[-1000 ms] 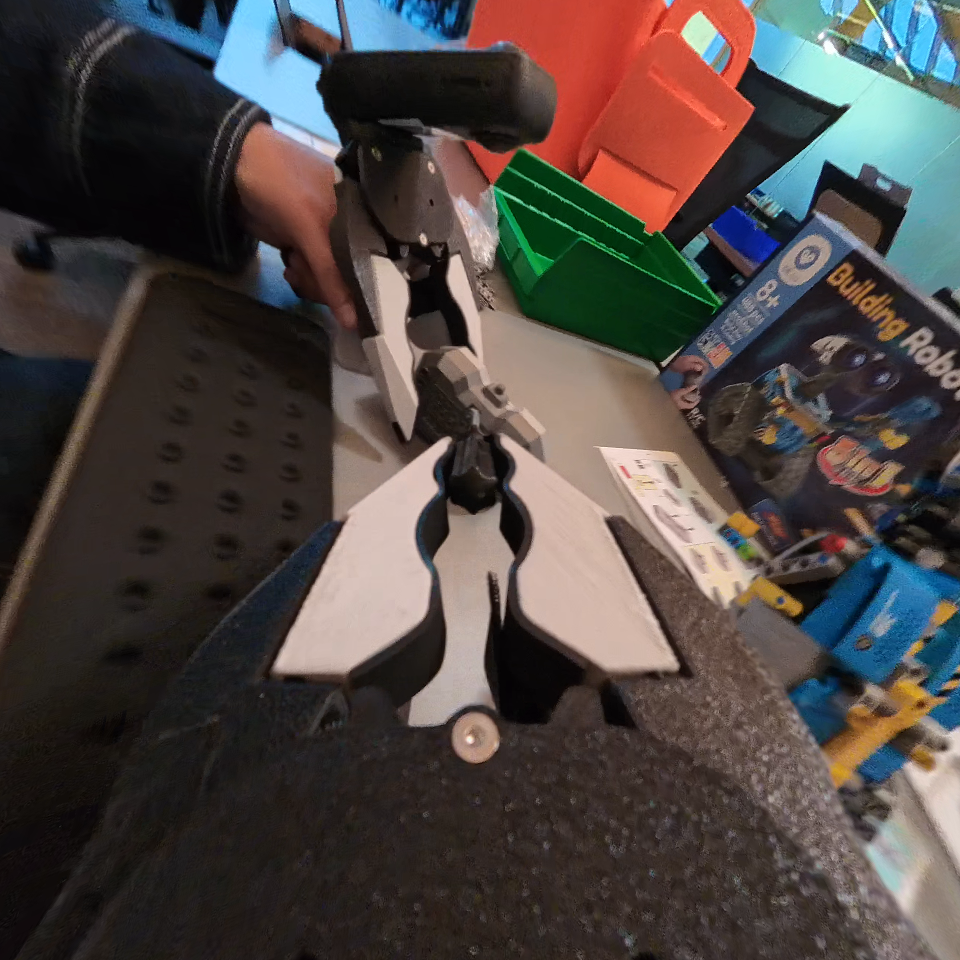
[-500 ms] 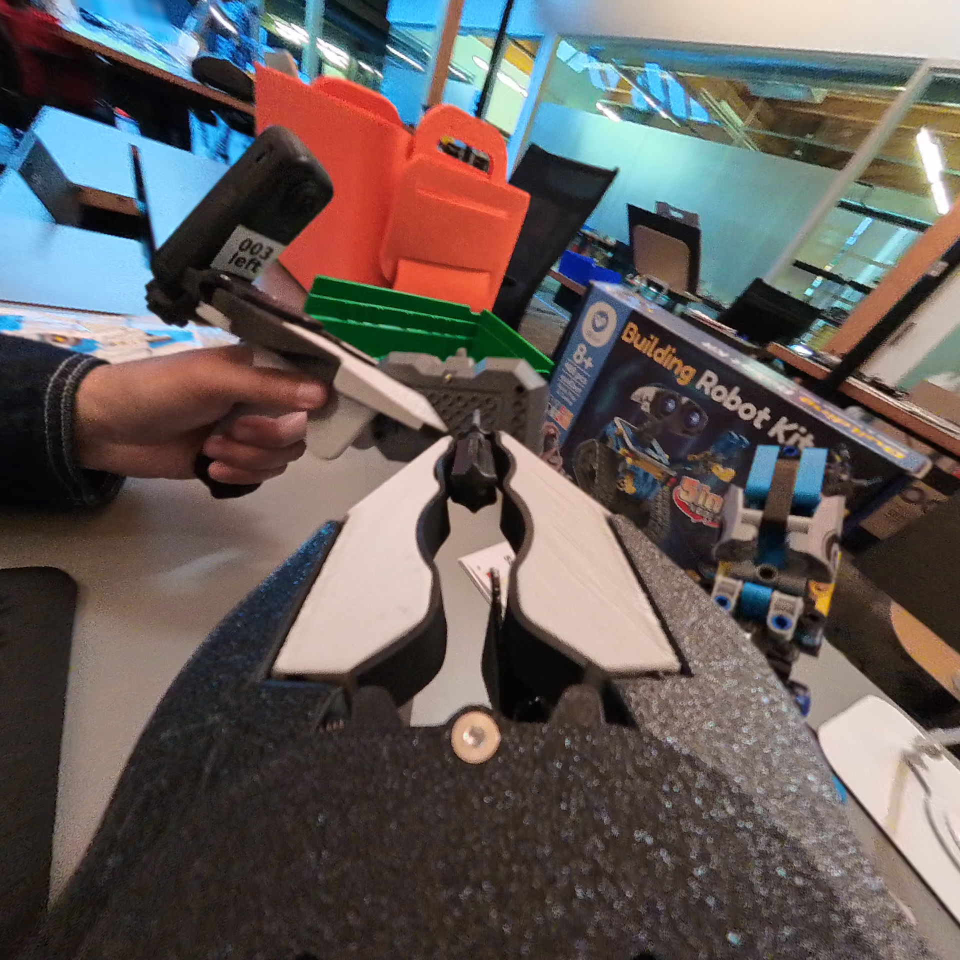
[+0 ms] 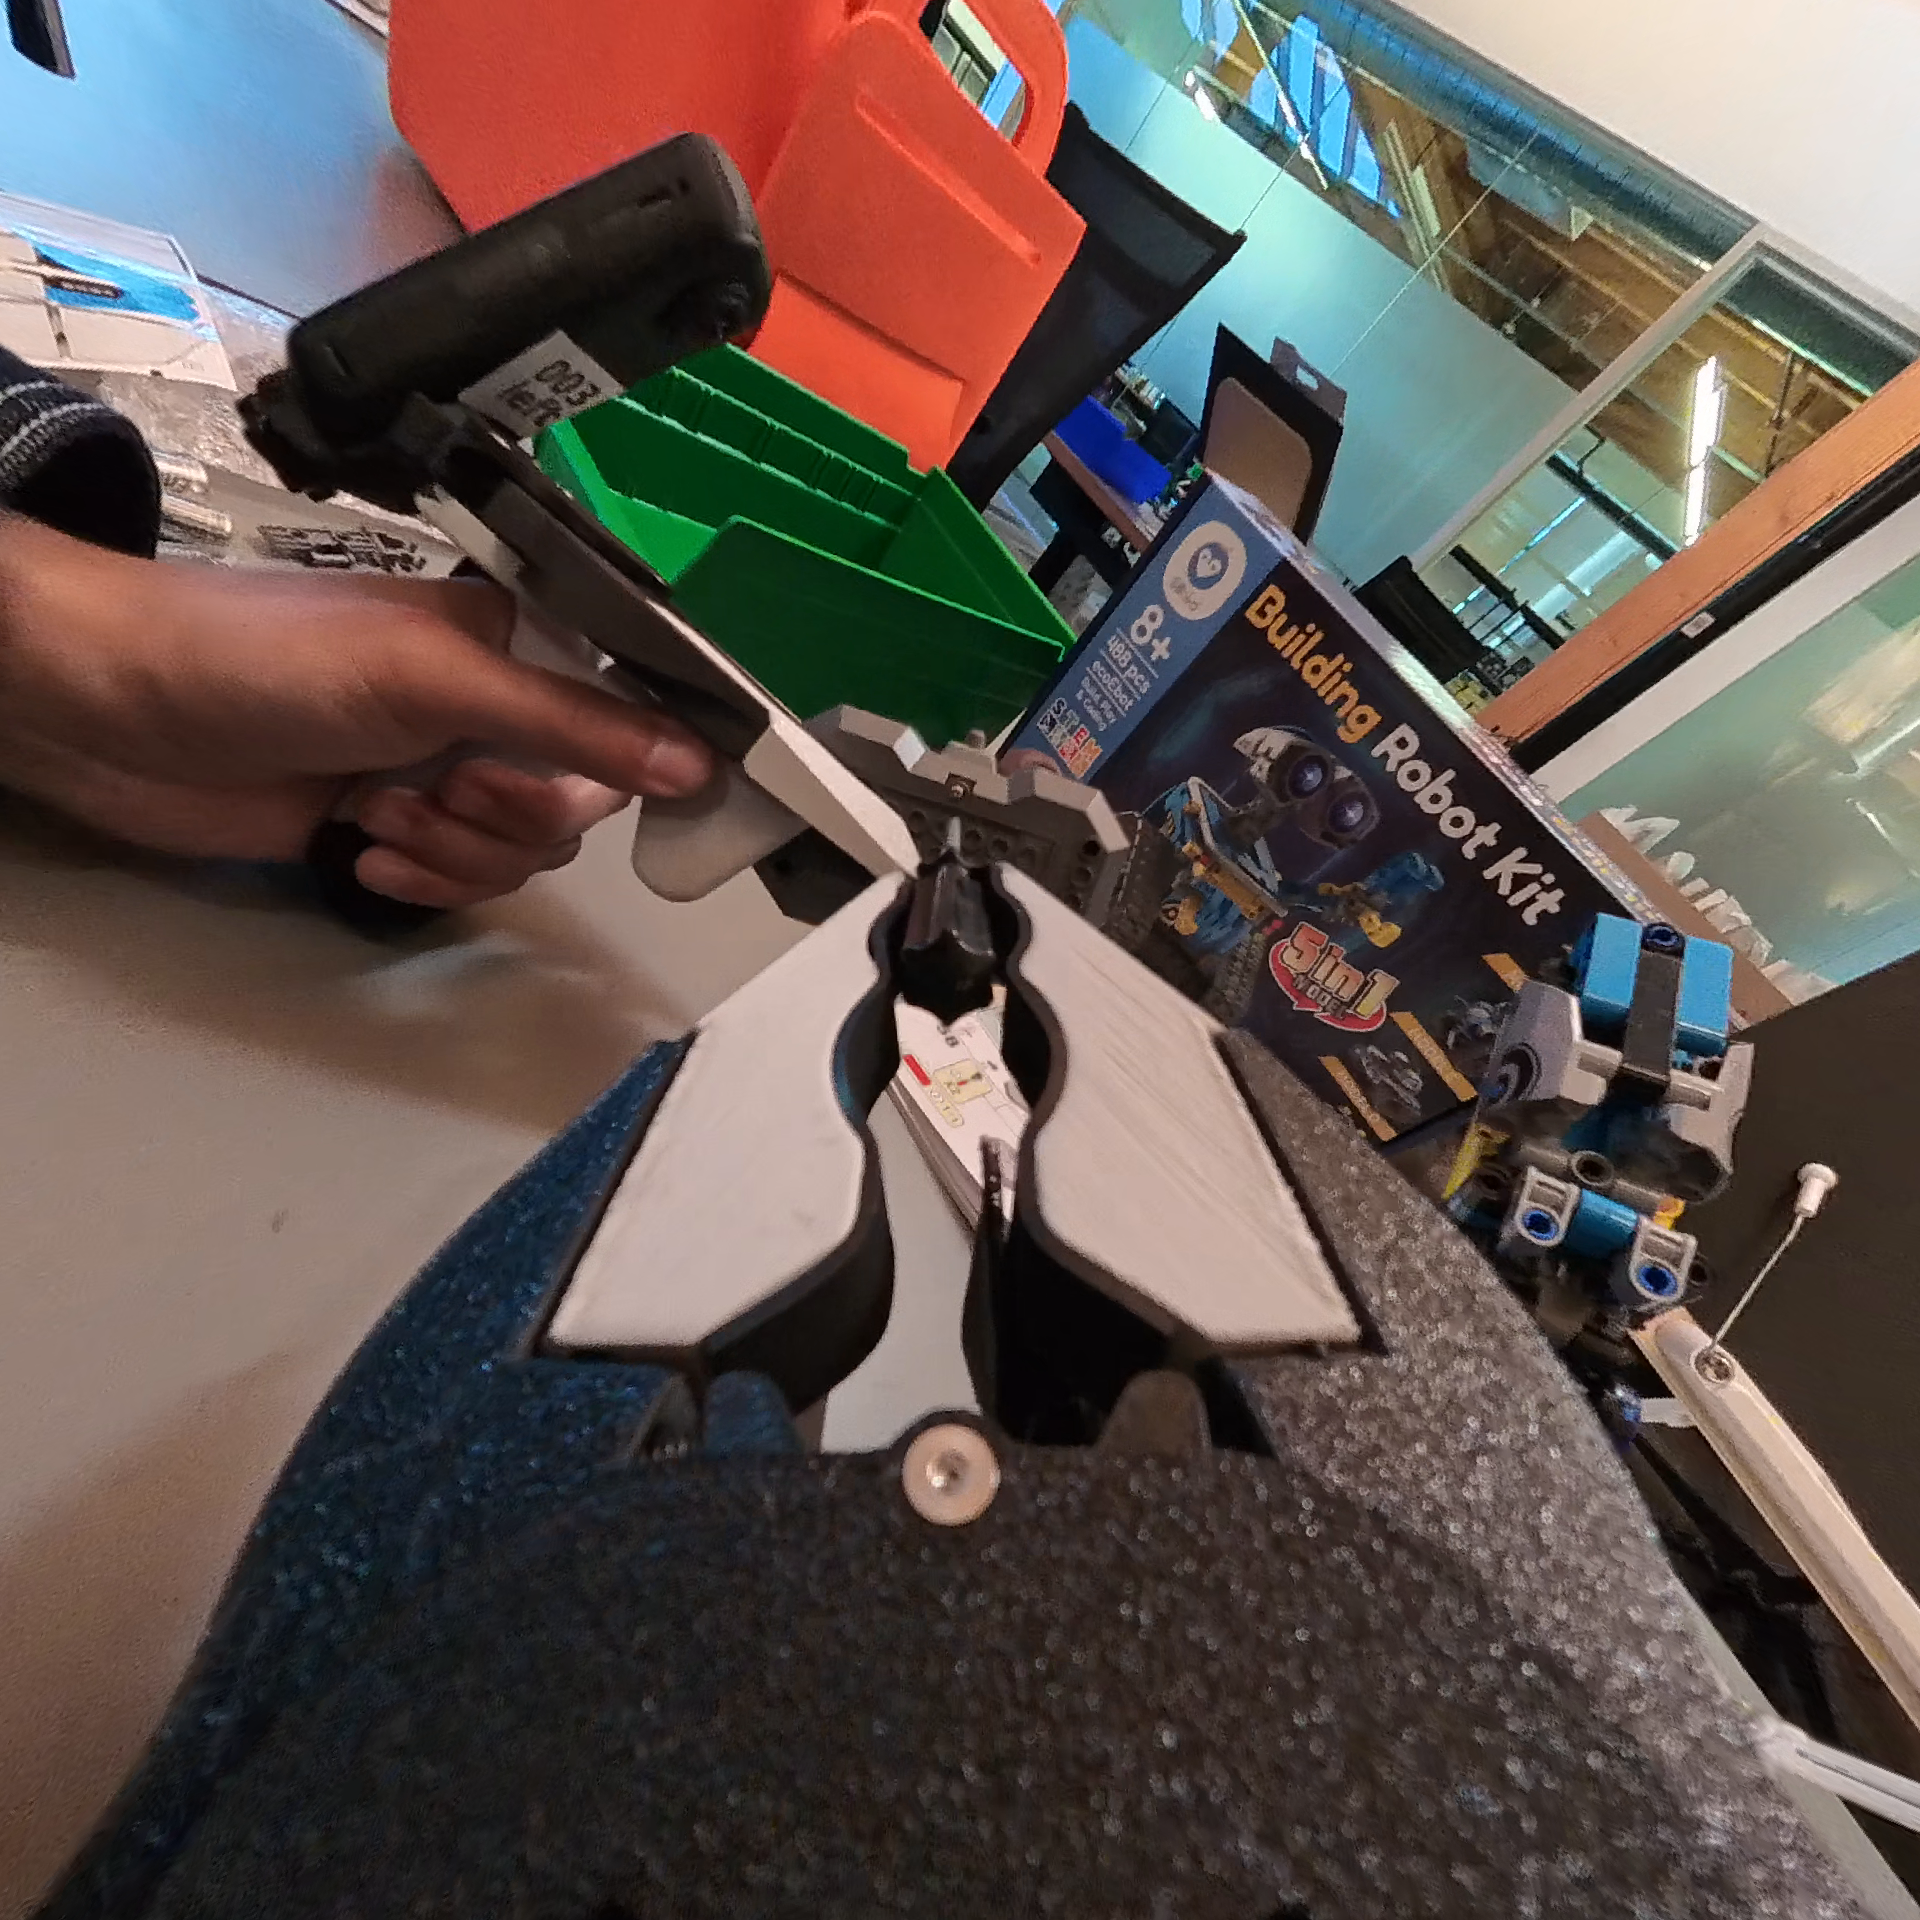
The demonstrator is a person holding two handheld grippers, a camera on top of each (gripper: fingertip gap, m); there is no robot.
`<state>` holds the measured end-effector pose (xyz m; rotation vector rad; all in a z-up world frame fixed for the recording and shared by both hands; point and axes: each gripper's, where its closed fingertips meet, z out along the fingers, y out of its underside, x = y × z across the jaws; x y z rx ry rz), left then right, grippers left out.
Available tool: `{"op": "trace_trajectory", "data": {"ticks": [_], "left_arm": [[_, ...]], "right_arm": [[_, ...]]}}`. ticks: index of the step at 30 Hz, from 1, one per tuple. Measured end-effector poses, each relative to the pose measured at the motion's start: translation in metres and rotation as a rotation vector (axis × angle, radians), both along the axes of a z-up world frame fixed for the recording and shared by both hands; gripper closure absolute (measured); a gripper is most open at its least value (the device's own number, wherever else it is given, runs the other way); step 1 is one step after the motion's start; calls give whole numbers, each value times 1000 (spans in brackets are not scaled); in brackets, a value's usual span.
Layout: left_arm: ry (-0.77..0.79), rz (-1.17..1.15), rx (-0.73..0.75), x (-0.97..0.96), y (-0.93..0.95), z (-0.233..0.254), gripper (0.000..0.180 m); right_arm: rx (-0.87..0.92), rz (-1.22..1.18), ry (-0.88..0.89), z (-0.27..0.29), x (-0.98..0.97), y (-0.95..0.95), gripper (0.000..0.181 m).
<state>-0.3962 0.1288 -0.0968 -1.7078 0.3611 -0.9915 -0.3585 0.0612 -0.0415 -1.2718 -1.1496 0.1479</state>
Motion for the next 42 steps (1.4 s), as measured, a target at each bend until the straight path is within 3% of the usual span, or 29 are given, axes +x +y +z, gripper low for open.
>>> {"op": "trace_trajectory", "data": {"ticks": [9, 42], "left_arm": [[62, -31, 37, 11, -8, -2, 136], [60, -50, 24, 13, -9, -3, 136]], "right_arm": [[11, -11, -4, -3, -1, 3, 170], [5, -12, -28, -7, 0, 5, 169]]}}
